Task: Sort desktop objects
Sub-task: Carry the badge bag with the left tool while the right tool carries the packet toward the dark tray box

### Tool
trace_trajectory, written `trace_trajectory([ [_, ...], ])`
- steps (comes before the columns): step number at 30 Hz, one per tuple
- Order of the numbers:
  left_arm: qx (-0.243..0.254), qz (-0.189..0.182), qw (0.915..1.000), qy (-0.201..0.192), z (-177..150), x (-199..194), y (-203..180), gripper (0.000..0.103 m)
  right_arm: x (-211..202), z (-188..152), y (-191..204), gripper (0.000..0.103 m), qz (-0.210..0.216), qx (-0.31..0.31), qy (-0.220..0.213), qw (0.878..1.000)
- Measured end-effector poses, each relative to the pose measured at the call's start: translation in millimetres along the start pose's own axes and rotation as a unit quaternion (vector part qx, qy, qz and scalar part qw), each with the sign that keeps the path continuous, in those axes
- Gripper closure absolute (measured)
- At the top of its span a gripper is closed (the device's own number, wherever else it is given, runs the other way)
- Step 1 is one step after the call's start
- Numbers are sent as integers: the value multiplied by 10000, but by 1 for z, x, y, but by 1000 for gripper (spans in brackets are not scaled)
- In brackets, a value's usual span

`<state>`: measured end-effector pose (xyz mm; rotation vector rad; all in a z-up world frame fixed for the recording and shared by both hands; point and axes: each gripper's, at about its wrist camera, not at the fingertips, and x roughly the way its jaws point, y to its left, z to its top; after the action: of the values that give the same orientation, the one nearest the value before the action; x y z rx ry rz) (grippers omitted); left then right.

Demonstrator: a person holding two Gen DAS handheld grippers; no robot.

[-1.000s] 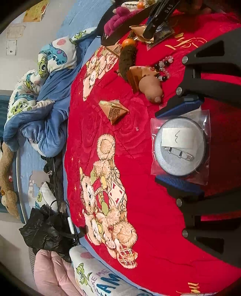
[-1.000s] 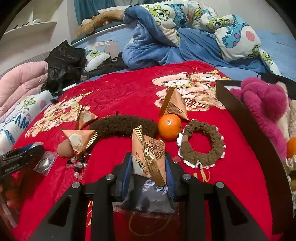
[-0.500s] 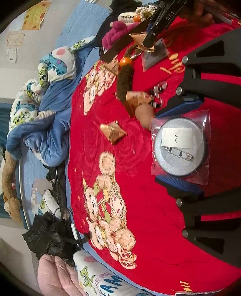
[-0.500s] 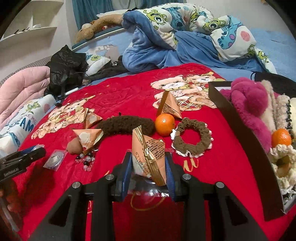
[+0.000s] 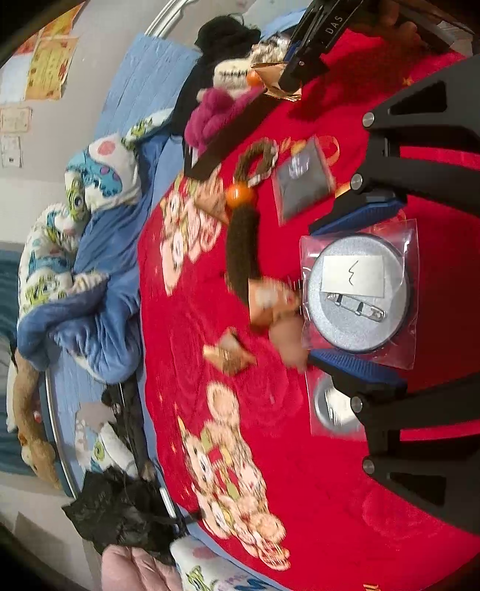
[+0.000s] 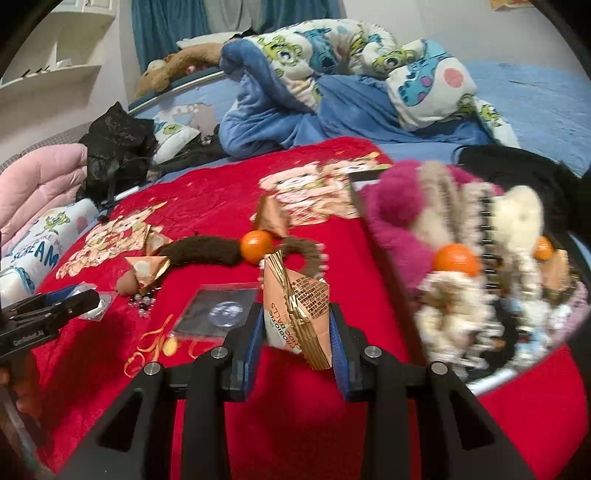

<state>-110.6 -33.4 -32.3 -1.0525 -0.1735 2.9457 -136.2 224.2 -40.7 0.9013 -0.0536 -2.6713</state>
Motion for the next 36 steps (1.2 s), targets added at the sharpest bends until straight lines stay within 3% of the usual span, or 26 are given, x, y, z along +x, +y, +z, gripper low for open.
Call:
trace_trajectory([
  [10, 385, -616, 9974, 8, 5, 2, -85, 40, -55, -12, -60, 71, -379, 349, -233, 9984],
  [23, 988, -1207, 9877, 140, -7, 9, -195, 40, -106, -44, -133, 71, -792, 903, -331, 9922],
  [36, 1139, -1497, 9820, 185, 3, 9, -236, 40, -117, -48, -147, 71, -819, 1108, -422, 9896],
])
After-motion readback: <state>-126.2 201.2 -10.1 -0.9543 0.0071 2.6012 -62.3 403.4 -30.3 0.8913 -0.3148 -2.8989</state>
